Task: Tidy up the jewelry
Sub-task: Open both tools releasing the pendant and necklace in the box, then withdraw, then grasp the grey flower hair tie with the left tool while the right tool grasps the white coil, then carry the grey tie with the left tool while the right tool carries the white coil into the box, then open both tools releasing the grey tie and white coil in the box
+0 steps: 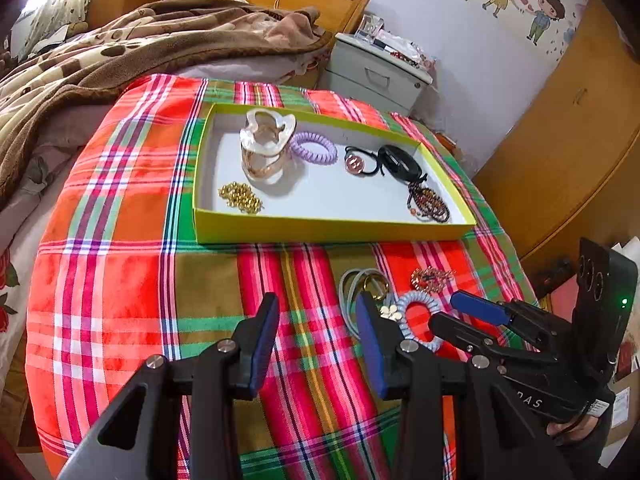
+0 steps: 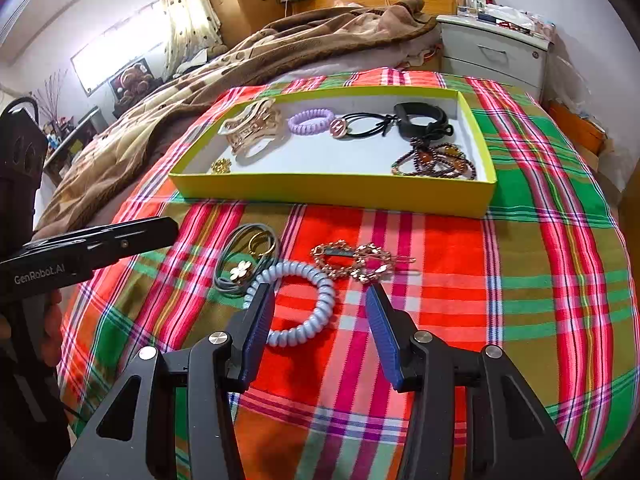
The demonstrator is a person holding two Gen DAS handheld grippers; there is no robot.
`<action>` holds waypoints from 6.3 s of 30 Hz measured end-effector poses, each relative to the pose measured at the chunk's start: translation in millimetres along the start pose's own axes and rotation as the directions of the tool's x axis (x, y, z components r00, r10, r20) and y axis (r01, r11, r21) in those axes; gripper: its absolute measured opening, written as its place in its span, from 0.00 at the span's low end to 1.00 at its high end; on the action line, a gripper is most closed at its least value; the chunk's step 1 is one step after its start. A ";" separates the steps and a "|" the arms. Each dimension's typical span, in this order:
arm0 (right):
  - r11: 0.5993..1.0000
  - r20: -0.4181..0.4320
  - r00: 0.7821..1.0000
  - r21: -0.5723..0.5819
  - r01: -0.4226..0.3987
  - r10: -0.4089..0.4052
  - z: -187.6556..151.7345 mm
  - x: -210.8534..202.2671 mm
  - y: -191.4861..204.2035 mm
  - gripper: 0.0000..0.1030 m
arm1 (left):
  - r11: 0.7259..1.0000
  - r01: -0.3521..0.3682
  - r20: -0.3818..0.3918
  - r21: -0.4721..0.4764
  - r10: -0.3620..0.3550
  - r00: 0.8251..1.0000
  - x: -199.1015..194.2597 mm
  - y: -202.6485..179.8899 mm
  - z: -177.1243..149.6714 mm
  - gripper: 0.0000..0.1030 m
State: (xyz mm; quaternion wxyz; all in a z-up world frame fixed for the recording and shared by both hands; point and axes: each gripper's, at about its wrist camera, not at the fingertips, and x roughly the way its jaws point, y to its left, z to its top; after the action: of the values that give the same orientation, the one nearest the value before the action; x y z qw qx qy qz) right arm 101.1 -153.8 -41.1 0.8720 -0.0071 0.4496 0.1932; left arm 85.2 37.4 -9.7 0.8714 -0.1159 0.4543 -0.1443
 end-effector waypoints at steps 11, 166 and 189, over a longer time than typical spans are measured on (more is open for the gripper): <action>0.996 -0.007 0.997 -0.041 0.080 -0.080 -5.8 3.4 7.6 0.43 | 1.000 0.018 -0.043 0.022 -0.017 0.999 13.0 -5.8 -5.2 0.40; 0.995 0.027 0.998 0.076 0.058 -0.060 103.9 62.7 -49.8 0.10 | 0.991 0.008 -0.065 0.137 0.001 0.998 128.1 -43.0 155.9 0.20; 0.995 0.067 0.995 0.080 0.065 -0.070 103.3 49.9 -46.2 0.29 | 0.991 -0.005 -0.046 0.132 0.011 0.999 110.5 -43.0 150.7 0.36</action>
State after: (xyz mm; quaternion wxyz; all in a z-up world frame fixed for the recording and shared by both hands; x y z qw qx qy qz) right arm 223.7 -160.8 -26.3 0.8928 0.0182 0.4258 0.1461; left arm 263.6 -31.4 5.2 0.8669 -0.0526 0.4644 -0.1731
